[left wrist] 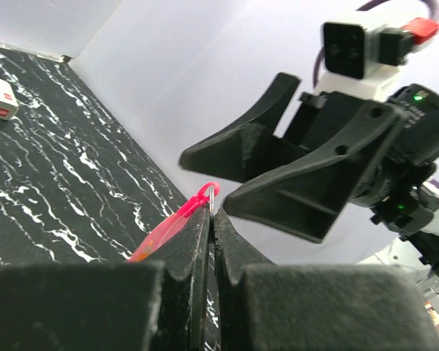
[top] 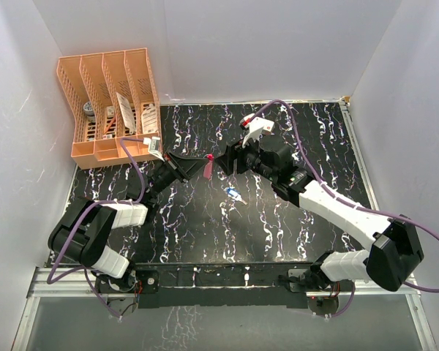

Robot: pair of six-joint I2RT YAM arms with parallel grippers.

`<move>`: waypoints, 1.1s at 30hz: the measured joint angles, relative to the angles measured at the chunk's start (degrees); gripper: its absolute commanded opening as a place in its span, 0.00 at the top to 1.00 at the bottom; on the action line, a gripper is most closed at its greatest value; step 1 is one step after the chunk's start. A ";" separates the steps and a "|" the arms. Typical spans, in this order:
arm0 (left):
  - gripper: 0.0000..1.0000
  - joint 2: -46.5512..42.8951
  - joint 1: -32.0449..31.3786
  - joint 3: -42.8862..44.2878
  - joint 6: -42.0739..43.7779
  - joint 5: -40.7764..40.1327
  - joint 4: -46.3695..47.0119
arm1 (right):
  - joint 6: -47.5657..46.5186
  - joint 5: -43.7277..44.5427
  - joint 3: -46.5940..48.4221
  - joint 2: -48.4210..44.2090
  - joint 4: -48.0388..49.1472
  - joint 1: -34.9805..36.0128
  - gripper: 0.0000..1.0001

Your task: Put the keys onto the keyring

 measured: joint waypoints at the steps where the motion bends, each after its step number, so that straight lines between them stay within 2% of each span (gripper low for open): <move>1: 1.00 0.02 0.11 0.46 -0.59 0.66 0.09 | 0.00 0.33 0.00 0.31 -0.31 0.00 0.42; 33: 1.00 1.11 1.09 5.44 -8.55 11.69 0.04 | -1.53 0.68 1.40 4.22 -1.73 -0.42 0.39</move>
